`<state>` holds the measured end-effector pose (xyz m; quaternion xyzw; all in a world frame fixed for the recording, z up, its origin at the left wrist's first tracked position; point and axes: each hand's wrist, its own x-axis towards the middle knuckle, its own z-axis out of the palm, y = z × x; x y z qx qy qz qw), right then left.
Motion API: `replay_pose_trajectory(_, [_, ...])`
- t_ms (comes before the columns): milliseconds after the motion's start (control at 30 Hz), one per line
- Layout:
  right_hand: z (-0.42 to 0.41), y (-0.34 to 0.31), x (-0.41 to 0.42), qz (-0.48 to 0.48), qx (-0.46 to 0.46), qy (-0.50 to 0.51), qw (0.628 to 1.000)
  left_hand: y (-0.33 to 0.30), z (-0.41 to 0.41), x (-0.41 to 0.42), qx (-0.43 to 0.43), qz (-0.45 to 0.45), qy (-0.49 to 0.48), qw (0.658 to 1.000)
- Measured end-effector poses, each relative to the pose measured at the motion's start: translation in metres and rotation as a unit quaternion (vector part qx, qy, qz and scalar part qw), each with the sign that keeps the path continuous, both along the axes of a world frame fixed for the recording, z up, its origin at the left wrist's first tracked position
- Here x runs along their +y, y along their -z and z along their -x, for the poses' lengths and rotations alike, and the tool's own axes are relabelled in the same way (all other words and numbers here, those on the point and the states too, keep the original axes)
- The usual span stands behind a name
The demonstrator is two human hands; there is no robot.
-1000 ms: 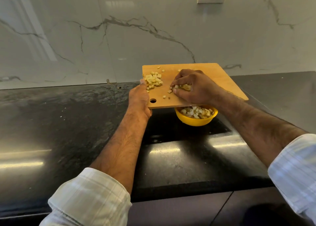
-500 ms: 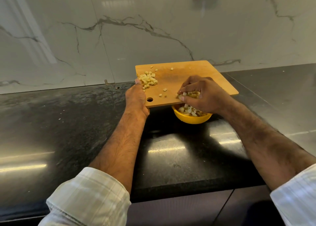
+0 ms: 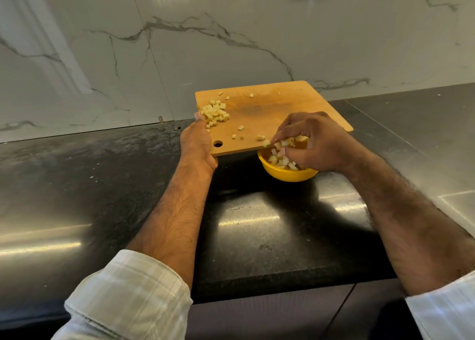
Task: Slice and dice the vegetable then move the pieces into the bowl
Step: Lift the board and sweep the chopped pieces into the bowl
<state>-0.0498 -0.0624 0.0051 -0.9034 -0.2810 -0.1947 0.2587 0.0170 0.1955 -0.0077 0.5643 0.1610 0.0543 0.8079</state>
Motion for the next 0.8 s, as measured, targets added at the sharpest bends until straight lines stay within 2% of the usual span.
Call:
replay_pose_trajectory(133, [-0.001, -0.001, -0.01, -0.127, 0.022, -0.028, 0.991, -0.001, -0.001, -0.001, -0.001, 0.007, -0.003, 1.0])
replay_pose_trajectory(300, [-0.014, 0.003, -0.019, -0.194, 0.039, 0.13, 0.972, 0.001, -0.002, -0.004, 0.001, 0.015, 0.003, 1.0])
replay_pose_trajectory(400, [-0.018, 0.003, -0.015, -0.199, 0.04, 0.158, 0.966, 0.001, -0.001, -0.005, -0.002, 0.022, 0.008, 1.0])
replay_pose_trajectory(533, [-0.013, 0.001, -0.003, -0.191, 0.048, 0.121, 0.973, 0.0, -0.002, -0.002, -0.006, 0.031, 0.0, 1.0])
replay_pose_trajectory(800, [0.007, -0.002, 0.014, -0.162, 0.112, -0.019, 0.98, 0.001, 0.0, -0.008, -0.002, 0.028, -0.005, 1.0])
